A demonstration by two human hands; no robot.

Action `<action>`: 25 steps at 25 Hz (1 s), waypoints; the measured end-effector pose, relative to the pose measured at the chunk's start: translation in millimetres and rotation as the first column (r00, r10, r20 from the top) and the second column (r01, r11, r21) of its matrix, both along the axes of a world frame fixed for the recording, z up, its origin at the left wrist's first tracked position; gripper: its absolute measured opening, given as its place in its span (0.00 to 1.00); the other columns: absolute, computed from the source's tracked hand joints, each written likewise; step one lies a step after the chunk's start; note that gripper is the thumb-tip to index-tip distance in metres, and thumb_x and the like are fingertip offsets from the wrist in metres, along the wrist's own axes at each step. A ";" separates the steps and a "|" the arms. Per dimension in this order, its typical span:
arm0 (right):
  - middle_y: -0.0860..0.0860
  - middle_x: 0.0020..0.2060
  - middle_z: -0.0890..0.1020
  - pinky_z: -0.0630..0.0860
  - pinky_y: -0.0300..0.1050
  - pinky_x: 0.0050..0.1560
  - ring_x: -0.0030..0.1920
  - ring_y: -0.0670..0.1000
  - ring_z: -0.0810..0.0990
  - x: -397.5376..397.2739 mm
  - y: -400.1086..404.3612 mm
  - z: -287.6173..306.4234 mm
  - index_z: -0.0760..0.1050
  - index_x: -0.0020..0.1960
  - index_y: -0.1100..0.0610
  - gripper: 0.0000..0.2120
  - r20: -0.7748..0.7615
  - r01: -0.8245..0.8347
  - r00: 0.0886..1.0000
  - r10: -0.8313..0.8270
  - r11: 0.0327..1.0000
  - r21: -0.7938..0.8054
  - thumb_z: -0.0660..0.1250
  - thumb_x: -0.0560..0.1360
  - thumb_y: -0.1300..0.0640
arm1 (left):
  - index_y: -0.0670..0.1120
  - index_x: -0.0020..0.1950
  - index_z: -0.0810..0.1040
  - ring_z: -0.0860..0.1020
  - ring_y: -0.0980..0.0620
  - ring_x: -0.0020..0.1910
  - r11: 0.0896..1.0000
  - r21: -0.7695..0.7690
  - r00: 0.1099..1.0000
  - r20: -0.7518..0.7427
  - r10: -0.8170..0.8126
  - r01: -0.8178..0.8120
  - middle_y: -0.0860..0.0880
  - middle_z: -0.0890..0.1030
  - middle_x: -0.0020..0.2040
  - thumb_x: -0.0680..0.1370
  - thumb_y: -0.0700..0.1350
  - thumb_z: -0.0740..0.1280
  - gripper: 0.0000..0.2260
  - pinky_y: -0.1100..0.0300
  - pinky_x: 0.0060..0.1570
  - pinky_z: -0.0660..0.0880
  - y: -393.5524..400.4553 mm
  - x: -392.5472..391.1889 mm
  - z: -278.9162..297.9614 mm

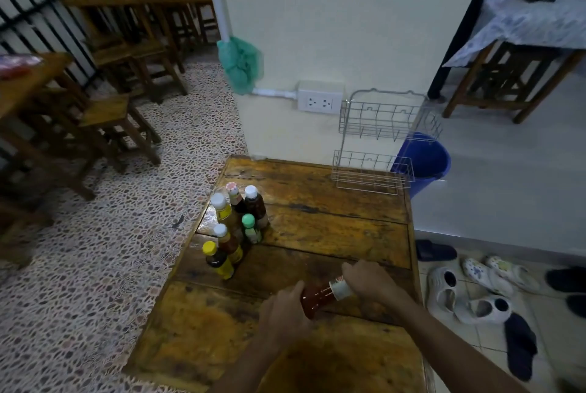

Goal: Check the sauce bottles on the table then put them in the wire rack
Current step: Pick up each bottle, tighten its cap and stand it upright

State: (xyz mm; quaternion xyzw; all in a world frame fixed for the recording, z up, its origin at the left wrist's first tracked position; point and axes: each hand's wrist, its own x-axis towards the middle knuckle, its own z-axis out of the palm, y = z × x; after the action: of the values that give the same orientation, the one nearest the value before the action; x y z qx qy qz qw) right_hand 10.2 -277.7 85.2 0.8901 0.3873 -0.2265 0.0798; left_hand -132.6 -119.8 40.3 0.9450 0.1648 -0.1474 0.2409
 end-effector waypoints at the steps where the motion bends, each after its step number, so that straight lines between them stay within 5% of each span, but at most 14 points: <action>1: 0.61 0.53 0.81 0.76 0.51 0.42 0.49 0.59 0.82 -7.8 6.7 5.6 0.67 0.69 0.62 0.18 0.053 0.021 0.998 -0.023 0.999 0.046 0.62 0.81 0.59 | 0.53 0.64 0.72 0.83 0.49 0.52 0.997 -0.072 1.000 -0.020 0.006 -0.007 0.53 0.83 0.55 0.69 0.62 0.72 0.27 0.52 0.48 0.81 9.4 -0.1 2.9; 2: 0.59 0.50 0.81 0.74 0.49 0.37 0.45 0.57 0.82 -14.6 14.4 11.4 0.66 0.72 0.60 0.19 0.116 0.034 0.992 -0.052 0.989 0.147 0.61 0.83 0.57 | 0.54 0.64 0.73 0.83 0.52 0.50 0.969 -0.242 0.998 -0.041 0.037 -0.046 0.54 0.83 0.55 0.66 0.61 0.74 0.29 0.52 0.48 0.82 21.2 0.3 5.9; 4: 0.51 0.40 0.79 0.70 0.43 0.30 0.36 0.51 0.78 -22.3 27.8 27.8 0.73 0.60 0.54 0.17 0.174 0.009 0.981 -0.081 0.925 0.379 0.54 0.85 0.44 | 0.56 0.63 0.77 0.82 0.60 0.46 0.766 -0.637 0.996 -0.086 0.038 -0.084 0.58 0.84 0.50 0.65 0.56 0.79 0.28 0.59 0.45 0.81 43.2 2.8 19.1; 7: 0.47 0.37 0.77 0.71 0.43 0.25 0.35 0.48 0.75 -9.8 39.0 47.5 0.74 0.50 0.52 0.20 0.401 -0.310 0.912 0.083 0.780 0.544 0.51 0.83 0.38 | 0.57 0.60 0.79 0.81 0.60 0.46 0.592 -0.806 0.995 -0.051 -0.086 0.010 0.59 0.83 0.47 0.70 0.43 0.79 0.21 0.62 0.47 0.76 71.1 7.4 30.9; 10: 0.46 0.36 0.75 0.70 0.44 0.26 0.35 0.47 0.71 0.6 48.1 53.3 0.73 0.46 0.51 0.15 0.451 -0.400 0.878 0.162 0.765 0.504 0.56 0.82 0.44 | 0.55 0.61 0.79 0.81 0.55 0.47 0.616 -0.787 0.996 -0.028 -0.086 0.031 0.54 0.83 0.49 0.69 0.44 0.80 0.22 0.57 0.47 0.79 85.2 14.3 22.0; 13: 0.44 0.29 0.73 0.67 0.46 0.25 0.26 0.47 0.69 -8.6 61.5 42.7 0.69 0.41 0.50 0.19 0.232 -0.085 0.971 -0.064 0.809 0.581 0.48 0.82 0.42 | 0.52 0.67 0.77 0.82 0.54 0.49 0.745 -0.667 0.999 -0.029 -0.035 0.007 0.51 0.83 0.55 0.64 0.53 0.80 0.32 0.52 0.48 0.83 91.9 16.1 3.4; 16: 0.47 0.28 0.75 0.70 0.44 0.28 0.28 0.47 0.75 -27.1 72.0 18.1 0.71 0.38 0.50 0.21 0.063 0.236 0.949 -0.308 0.831 0.505 0.46 0.80 0.41 | 0.52 0.75 0.70 0.82 0.51 0.58 0.887 -0.461 0.998 -0.060 -0.022 -0.008 0.50 0.81 0.64 0.63 0.59 0.78 0.42 0.51 0.55 0.82 94.5 7.9 -9.9; 18: 0.48 0.35 0.78 0.74 0.46 0.34 0.35 0.50 0.79 -37.4 73.9 6.2 0.73 0.42 0.53 0.18 0.004 0.344 0.927 -0.374 0.858 0.382 0.51 0.82 0.46 | 0.54 0.74 0.70 0.81 0.50 0.60 0.957 -0.285 0.997 -0.041 -0.060 0.046 0.52 0.81 0.64 0.67 0.58 0.77 0.37 0.53 0.55 0.80 92.4 0.2 -13.2; 21: 0.56 0.52 0.80 0.78 0.51 0.46 0.49 0.56 0.81 -44.3 70.3 -7.5 0.71 0.59 0.57 0.09 0.058 0.166 0.984 -0.171 0.982 0.087 0.60 0.82 0.54 | 0.56 0.67 0.71 0.81 0.50 0.59 0.992 -0.050 0.993 0.043 -0.114 0.116 0.54 0.81 0.62 0.71 0.58 0.75 0.27 0.52 0.56 0.78 88.9 -6.4 -18.9; 23: 0.58 0.53 0.81 0.77 0.50 0.42 0.48 0.58 0.82 -51.1 70.7 -13.0 0.69 0.67 0.58 0.17 0.090 0.173 0.979 -0.184 0.977 0.123 0.64 0.80 0.56 | 0.55 0.70 0.70 0.80 0.50 0.61 0.991 -0.061 0.992 0.032 -0.119 0.121 0.54 0.80 0.65 0.72 0.57 0.75 0.29 0.51 0.59 0.78 92.3 -6.4 -25.1; 25: 0.53 0.40 0.80 0.73 0.43 0.29 0.34 0.51 0.79 -58.0 76.0 -4.2 0.73 0.64 0.56 0.17 0.135 0.224 0.955 -0.262 0.943 0.245 0.67 0.80 0.49 | 0.52 0.76 0.68 0.79 0.50 0.64 0.953 -0.299 0.997 -0.045 -0.055 0.039 0.52 0.78 0.68 0.70 0.55 0.78 0.37 0.50 0.61 0.79 102.2 -0.3 -23.9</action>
State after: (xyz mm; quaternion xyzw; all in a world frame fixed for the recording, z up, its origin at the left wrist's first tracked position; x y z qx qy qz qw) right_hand -47.8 -201.7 81.0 0.9502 0.2893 -0.1141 -0.0189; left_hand -132.9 -17.6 16.4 0.8973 0.1244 -0.2011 0.3727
